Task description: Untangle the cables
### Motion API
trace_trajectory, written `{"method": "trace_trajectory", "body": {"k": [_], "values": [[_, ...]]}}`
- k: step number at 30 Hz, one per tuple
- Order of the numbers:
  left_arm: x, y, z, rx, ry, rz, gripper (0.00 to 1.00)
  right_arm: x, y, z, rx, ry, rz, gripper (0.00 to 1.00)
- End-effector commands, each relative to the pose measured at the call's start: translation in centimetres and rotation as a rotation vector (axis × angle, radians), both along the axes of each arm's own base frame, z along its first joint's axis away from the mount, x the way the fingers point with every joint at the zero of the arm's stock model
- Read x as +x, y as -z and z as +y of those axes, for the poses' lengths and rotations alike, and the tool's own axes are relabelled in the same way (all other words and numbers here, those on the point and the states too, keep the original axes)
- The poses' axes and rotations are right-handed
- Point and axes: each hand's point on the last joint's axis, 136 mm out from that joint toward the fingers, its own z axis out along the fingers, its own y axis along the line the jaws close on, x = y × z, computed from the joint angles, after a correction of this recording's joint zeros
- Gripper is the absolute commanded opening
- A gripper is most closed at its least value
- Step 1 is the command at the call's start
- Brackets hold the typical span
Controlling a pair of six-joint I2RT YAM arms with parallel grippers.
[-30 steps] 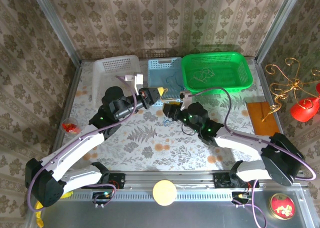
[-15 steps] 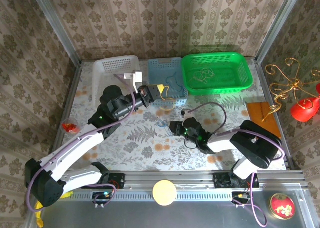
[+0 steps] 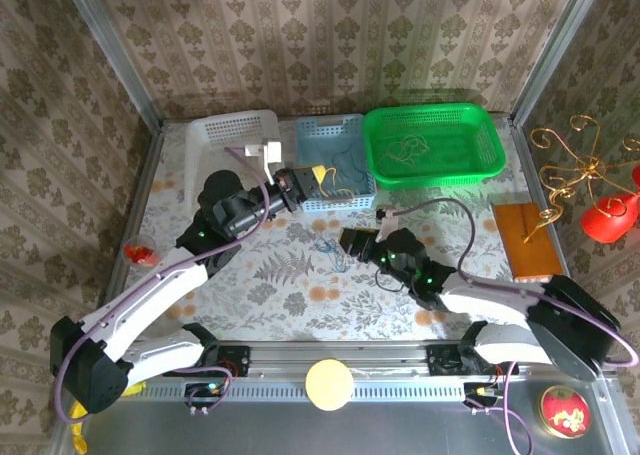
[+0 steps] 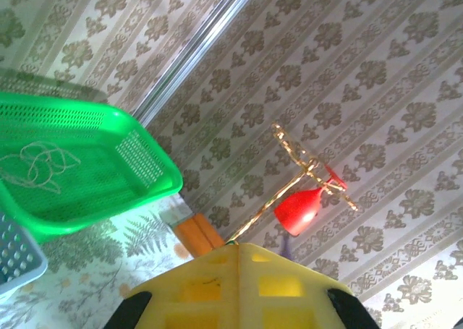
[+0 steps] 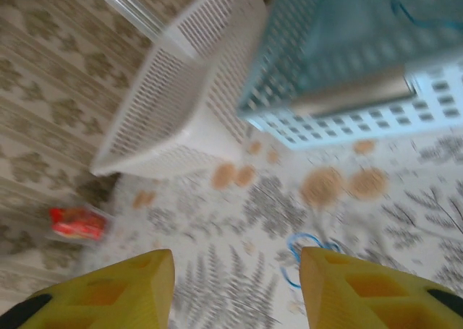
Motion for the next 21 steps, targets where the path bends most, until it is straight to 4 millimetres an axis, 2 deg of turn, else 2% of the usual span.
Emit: {"method": "trace_trajectory", "body": {"k": [1,7,11,16,21], "values": [[0.6,0.6,0.4,0.012,-0.024,-0.029,0.0,-0.5,-2.3,-1.1,-0.049,0.011,-0.039,0.55],[1.2,1.6,0.7,0.051,-0.039,-0.029,0.0,-1.4,-7.2,-2.4,-0.013,0.007,-0.139,0.62],[1.4,1.9,0.8,0.055,-0.036,-0.024,0.0,-1.8,-9.3,-1.2,-0.012,-0.065,-0.188,0.66],[1.5,1.9,0.7,0.054,-0.029,-0.023,0.0,-1.3,-10.2,0.9,-0.019,-0.141,-0.209,0.66],[1.4,1.8,0.7,0.048,-0.025,-0.019,0.0,0.2,-9.8,1.9,-0.045,-0.121,-0.208,0.66]]}}
